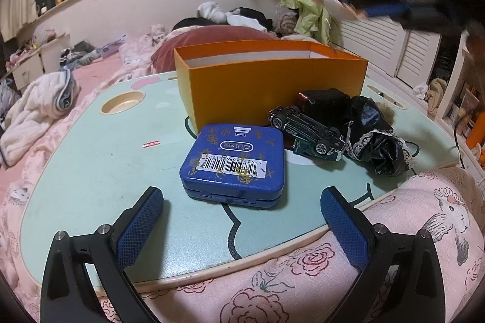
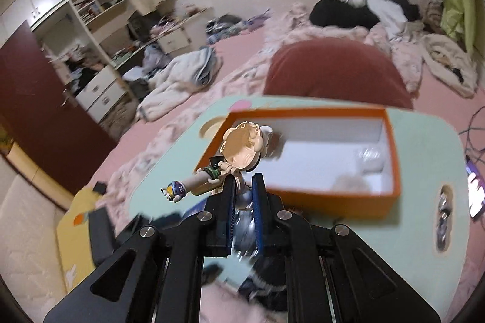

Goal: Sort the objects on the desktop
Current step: 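Grasp the cream figurine in the box with the right tool, place it on table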

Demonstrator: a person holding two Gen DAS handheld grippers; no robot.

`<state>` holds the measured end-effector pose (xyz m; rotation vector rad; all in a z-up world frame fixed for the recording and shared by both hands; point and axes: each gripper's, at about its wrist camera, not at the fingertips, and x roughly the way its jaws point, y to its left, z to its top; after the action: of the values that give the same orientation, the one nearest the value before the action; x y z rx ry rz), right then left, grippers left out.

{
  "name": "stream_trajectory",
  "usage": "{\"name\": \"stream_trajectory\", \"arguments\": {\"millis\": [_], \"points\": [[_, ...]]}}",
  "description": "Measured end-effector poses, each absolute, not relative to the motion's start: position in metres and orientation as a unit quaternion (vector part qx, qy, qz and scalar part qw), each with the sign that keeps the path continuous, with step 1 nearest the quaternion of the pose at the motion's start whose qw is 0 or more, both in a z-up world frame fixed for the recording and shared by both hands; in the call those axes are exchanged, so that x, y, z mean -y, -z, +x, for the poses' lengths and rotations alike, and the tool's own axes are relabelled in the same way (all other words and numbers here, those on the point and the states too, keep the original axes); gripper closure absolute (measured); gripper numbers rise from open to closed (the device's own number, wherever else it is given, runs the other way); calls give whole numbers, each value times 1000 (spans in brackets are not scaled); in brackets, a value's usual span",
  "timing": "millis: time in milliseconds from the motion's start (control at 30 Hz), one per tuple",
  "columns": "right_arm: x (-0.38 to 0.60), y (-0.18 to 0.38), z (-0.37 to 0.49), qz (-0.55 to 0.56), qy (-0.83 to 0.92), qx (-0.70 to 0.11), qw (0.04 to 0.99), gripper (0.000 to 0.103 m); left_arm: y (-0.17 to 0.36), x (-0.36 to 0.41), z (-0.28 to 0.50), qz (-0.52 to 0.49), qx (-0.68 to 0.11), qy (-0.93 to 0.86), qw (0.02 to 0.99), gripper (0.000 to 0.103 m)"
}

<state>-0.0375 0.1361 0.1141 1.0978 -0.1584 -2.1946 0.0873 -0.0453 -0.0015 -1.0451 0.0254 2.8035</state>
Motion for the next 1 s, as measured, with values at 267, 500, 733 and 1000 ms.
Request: {"name": "stream_trajectory", "arguments": {"millis": [267, 500, 733, 1000], "points": [[-119, -70, -32, 441, 844, 17, 305, 89, 1, 45, 88, -348, -8, -934, 75, 0], [-144, -61, 38, 377, 872, -26, 310, 42, 1, 45, 89, -348, -8, -935, 75, 0], [-155, -17, 74, 376, 884, -85, 264, 30, 1, 45, 90, -347, -8, -935, 75, 0], [-161, -15, 74, 350, 896, -79, 260, 21, -10, 42, 87, -329, 4, -941, 81, 1]]}}
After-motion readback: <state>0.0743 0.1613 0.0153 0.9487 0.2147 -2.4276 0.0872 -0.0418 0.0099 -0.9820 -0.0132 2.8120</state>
